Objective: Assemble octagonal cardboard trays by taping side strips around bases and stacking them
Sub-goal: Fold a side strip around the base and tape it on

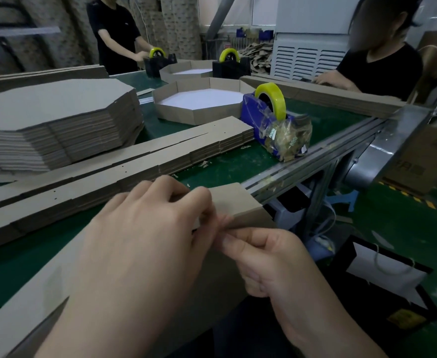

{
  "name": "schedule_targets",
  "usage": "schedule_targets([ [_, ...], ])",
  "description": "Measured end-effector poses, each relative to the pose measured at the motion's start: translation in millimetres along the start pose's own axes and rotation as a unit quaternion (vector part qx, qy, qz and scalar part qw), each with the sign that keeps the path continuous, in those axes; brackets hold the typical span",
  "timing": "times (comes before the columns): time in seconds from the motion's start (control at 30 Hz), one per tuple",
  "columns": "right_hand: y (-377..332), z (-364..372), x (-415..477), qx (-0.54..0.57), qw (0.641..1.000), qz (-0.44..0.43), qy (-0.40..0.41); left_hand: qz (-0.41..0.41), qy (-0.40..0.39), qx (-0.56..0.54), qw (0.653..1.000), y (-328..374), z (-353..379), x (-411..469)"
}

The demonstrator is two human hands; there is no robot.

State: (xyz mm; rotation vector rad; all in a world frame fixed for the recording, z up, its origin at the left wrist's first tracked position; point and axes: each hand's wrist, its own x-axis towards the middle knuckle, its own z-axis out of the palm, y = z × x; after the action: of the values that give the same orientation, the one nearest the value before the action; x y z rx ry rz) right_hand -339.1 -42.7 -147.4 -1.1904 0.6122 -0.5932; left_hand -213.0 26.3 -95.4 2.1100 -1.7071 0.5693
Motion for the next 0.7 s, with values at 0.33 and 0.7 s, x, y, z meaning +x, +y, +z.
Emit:
schedule_targets([
  [0.33,1,-8,12,-0.048,0.976,-0.181,0.107,0.013,0.014,0.038,0.999,-26,-2,-12],
  [0.7,-54,33,85,-0.188,0.936,-0.293,-0.054,-0.079,0.011,0.021,0.997,-73,-23,-47],
])
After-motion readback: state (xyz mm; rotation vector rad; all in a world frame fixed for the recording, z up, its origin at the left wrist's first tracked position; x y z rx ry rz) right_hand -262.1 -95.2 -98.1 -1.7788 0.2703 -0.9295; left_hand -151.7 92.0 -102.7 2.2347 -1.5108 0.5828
